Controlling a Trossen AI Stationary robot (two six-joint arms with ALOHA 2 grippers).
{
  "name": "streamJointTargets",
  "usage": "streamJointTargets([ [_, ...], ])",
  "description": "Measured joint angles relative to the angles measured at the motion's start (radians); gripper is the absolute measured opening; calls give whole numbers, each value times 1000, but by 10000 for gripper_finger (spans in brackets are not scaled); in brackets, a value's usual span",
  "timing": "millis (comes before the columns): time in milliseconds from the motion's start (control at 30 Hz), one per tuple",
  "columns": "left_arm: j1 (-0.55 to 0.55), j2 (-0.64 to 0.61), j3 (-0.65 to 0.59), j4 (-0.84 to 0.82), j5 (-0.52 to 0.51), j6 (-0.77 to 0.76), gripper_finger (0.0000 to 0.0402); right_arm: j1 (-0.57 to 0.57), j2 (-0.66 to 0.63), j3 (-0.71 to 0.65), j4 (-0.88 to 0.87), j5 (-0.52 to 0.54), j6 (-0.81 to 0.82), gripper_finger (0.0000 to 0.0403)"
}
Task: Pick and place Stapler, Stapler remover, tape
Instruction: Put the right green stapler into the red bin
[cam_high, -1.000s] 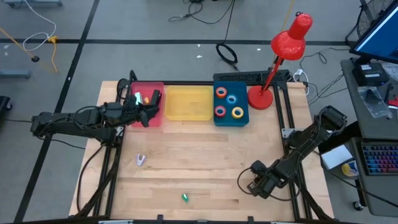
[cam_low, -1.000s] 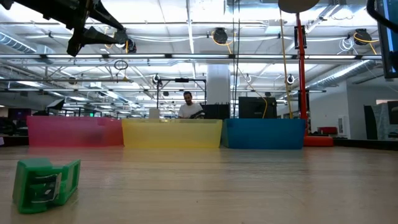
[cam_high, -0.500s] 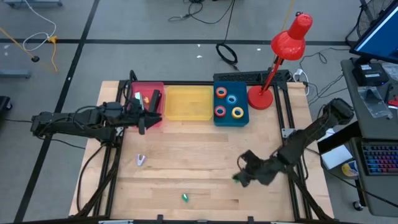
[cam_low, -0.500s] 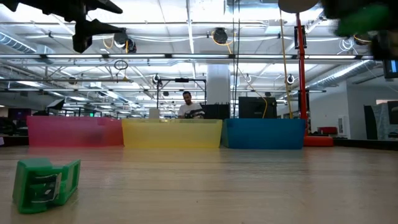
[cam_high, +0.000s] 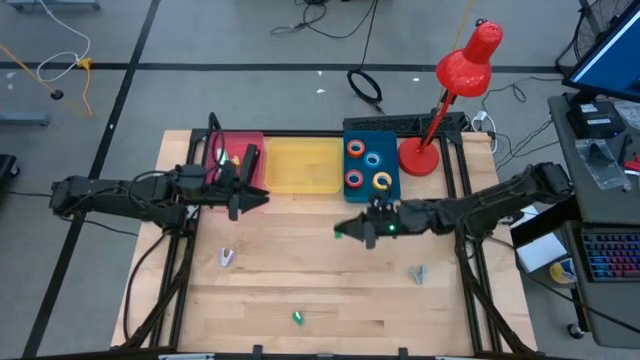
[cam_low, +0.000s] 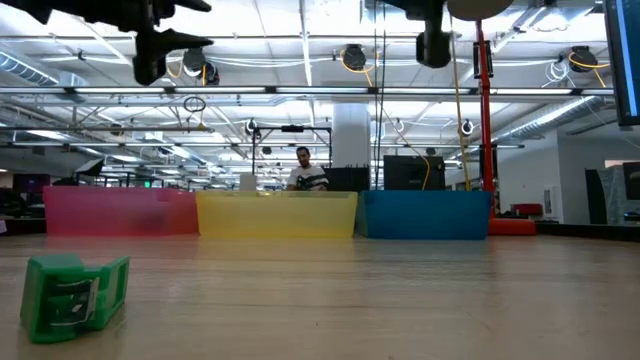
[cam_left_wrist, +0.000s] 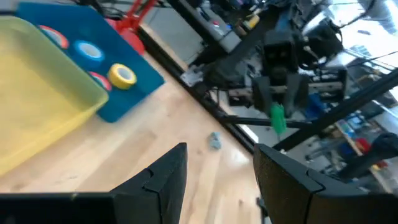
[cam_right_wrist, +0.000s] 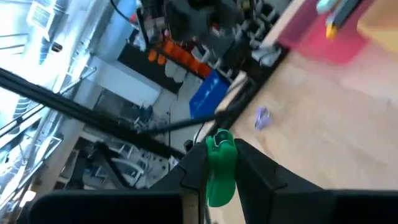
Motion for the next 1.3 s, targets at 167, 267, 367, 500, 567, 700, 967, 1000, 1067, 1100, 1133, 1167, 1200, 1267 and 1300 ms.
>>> streamJointTargets([
  [167,-1,125,0,197,30,-4,184,-56,37,0,100,1,-73,51],
  [267,-1,210,0,330,36,-1,184,-79,77,0,177,2,-92,51],
  [367,1,288,0,425,59,-20,184,-96,118,0,240,2,-100,51],
  [500,9,387,0,501,116,-118,184,-117,160,1,348,0,-100,51],
  [567,10,430,0,528,142,-163,184,-127,174,1,387,1,-103,51],
  [700,10,506,0,610,154,-233,184,-142,181,1,392,1,-106,51],
  [967,-6,628,0,826,162,-292,184,-154,180,1,367,7,-121,51],
  [1000,-9,639,0,833,162,-293,184,-156,179,1,368,7,-121,51],
  [1067,-13,660,10,830,162,-293,184,-160,179,1,354,7,-121,51],
  [1100,-16,669,17,828,161,-293,184,-160,179,1,343,9,-121,51],
  [1133,-19,678,28,828,161,-292,184,-161,180,1,334,16,-121,51],
  [1167,-19,688,44,831,161,-286,184,-161,180,1,321,25,-121,51],
  [1200,-19,695,59,833,161,-278,184,-161,179,1,309,27,-120,51],
  [1267,-19,707,82,827,161,-250,184,-161,179,1,291,27,-117,51],
  [1300,-19,717,98,821,161,-236,184,-161,179,1,290,27,-116,51],
])
